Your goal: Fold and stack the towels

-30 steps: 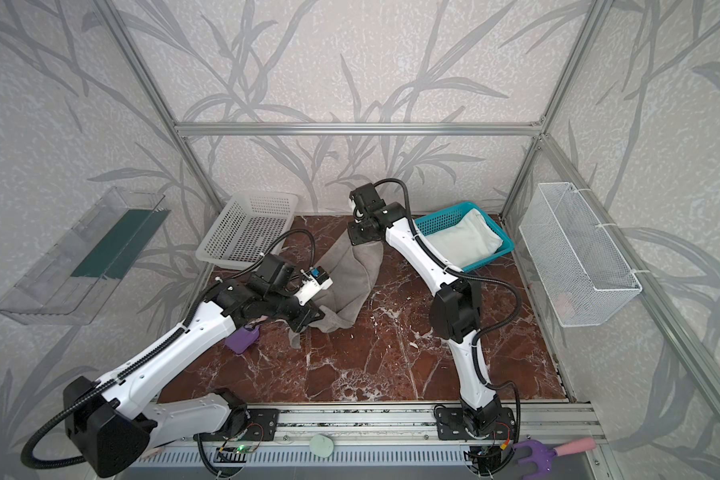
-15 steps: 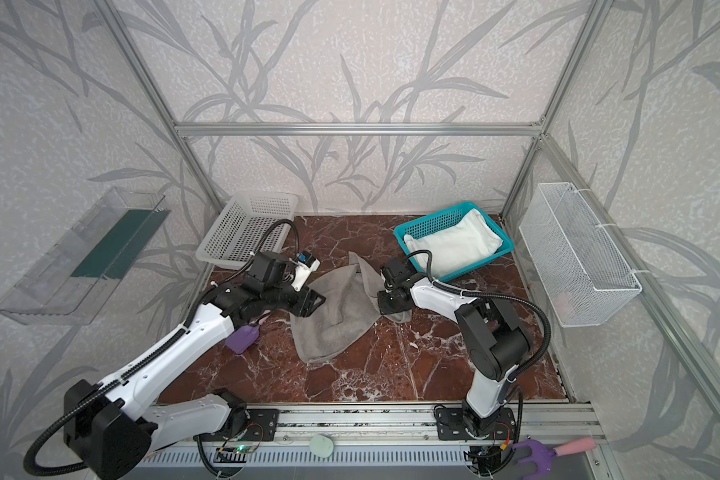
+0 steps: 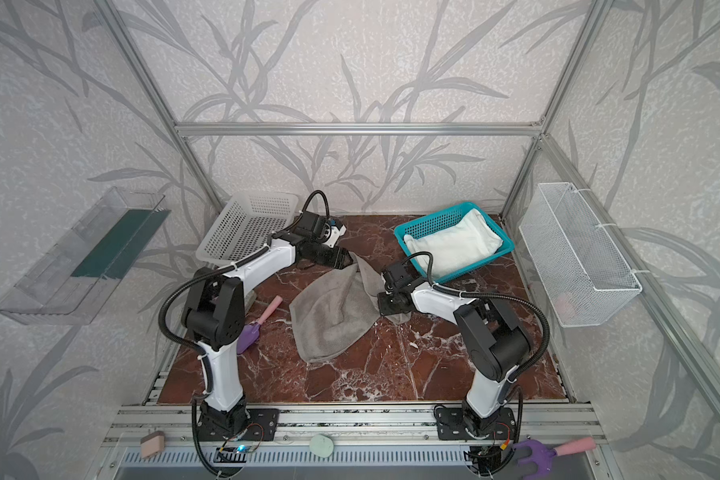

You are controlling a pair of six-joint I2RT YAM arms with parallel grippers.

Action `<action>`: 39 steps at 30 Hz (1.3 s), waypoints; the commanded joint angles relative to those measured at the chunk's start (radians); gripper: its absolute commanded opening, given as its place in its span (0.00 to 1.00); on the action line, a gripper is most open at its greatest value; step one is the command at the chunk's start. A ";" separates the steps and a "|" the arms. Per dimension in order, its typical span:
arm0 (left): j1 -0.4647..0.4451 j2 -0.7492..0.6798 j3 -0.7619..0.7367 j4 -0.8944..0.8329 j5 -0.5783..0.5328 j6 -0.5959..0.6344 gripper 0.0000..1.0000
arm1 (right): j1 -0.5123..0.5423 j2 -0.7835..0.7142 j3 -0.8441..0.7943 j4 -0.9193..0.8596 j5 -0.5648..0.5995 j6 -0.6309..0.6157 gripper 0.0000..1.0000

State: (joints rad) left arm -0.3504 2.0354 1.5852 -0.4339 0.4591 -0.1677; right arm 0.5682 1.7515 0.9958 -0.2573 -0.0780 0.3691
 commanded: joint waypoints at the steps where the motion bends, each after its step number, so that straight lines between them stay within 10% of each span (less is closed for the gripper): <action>1: 0.042 0.053 0.029 0.096 0.088 -0.192 0.65 | -0.001 0.022 -0.014 -0.018 0.033 -0.028 0.00; 25: 0.033 0.365 0.336 0.085 0.143 -0.555 0.69 | 0.001 0.028 0.019 -0.060 0.073 -0.062 0.00; 36: 0.031 0.292 0.279 0.122 0.232 -0.642 0.53 | 0.002 0.017 0.041 -0.077 0.088 -0.066 0.00; 39: 0.031 0.273 0.261 0.115 0.242 -0.640 0.23 | 0.004 0.001 0.044 -0.083 0.090 -0.065 0.00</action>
State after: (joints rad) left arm -0.3153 2.3829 1.8610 -0.3042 0.6685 -0.7902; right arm 0.5701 1.7588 1.0195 -0.2890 -0.0193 0.3149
